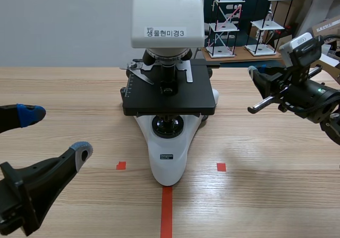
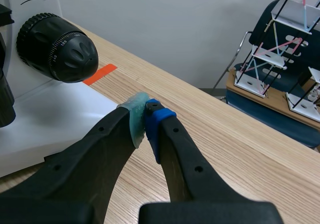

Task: Return to the home posture

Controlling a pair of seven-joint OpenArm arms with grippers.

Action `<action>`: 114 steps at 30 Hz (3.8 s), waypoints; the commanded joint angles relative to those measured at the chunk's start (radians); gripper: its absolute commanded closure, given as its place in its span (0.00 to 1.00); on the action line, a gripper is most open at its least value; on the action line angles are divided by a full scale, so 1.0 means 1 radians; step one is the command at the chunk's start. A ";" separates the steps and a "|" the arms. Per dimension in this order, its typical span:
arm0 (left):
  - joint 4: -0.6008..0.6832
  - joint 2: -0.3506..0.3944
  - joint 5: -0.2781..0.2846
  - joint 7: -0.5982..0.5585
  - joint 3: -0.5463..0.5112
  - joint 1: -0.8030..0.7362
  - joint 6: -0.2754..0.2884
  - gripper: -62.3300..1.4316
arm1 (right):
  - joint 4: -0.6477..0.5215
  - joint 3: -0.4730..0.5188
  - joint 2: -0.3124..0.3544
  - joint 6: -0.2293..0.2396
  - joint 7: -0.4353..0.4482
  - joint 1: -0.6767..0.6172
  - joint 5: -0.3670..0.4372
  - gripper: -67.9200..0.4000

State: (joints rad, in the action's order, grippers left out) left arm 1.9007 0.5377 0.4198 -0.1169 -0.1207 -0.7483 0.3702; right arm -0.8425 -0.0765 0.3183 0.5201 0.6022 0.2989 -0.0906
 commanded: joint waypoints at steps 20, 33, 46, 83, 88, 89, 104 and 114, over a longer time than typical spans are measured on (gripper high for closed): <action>0.017 -0.003 0.006 -0.014 -0.001 -0.002 0.002 0.00 | -0.018 0.003 0.003 -0.003 0.017 0.011 0.011 0.99; 0.017 -0.003 0.006 -0.014 -0.001 -0.002 0.002 0.00 | -0.089 0.003 0.025 -0.007 0.130 -0.148 0.011 0.83; 0.017 -0.003 0.006 -0.014 -0.001 -0.002 0.002 0.00 | -0.578 0.120 0.087 0.032 0.082 -0.661 0.061 0.12; 0.017 -0.003 0.006 -0.014 -0.001 -0.002 0.002 0.00 | -0.992 0.425 0.089 0.225 -0.062 -1.039 0.304 0.07; 0.017 -0.003 0.006 -0.014 -0.001 -0.002 0.002 0.00 | -0.992 0.425 0.089 0.225 -0.062 -1.039 0.304 0.07; 0.017 -0.003 0.006 -0.014 -0.001 -0.002 0.002 0.00 | -0.992 0.425 0.089 0.225 -0.063 -1.039 0.304 0.07; 0.017 -0.003 0.006 -0.014 -0.001 -0.002 0.002 0.00 | -0.992 0.425 0.089 0.225 -0.066 -1.039 0.304 0.07; 0.017 -0.003 0.006 -0.014 -0.001 -0.002 0.002 0.00 | -0.992 0.424 0.089 0.225 -0.066 -1.039 0.304 0.09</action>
State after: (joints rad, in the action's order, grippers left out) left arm 1.9007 0.5377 0.4198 -0.1169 -0.1207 -0.7483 0.3702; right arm -1.8355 0.3492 0.3939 0.7380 0.5213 -0.7460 0.2024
